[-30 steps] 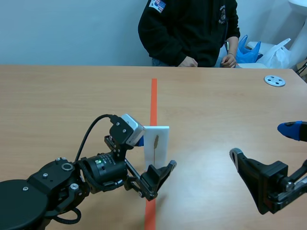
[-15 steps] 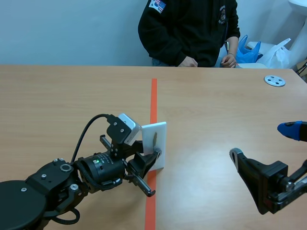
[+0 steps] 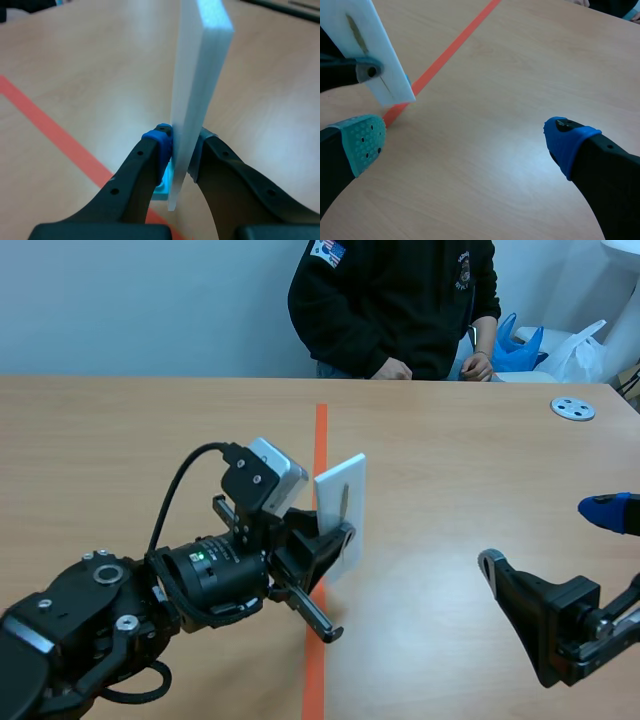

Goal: Sort the leaf by its shape. The table is split by an orange tape line. A compound leaf with several leaflets goes to the left side, a simple leaf with one blade goes to the right side. Return to the home posture when a red brick is placed on the table.

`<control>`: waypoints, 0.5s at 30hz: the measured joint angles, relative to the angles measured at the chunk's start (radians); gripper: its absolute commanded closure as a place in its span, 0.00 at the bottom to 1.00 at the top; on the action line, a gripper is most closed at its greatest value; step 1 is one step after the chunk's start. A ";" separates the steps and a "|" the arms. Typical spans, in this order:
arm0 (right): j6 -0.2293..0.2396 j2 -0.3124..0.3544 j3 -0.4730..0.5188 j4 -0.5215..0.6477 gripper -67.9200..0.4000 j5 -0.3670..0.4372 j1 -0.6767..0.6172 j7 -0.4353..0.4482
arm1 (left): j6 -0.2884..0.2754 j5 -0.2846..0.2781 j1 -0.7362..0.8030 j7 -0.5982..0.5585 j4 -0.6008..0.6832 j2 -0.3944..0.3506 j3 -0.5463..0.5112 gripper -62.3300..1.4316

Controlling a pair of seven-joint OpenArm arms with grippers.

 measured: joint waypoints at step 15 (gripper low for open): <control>0.000 0.000 0.000 0.000 0.00 0.000 0.000 0.000 | 0.105 -0.229 0.104 0.207 0.349 -0.047 -0.365 0.92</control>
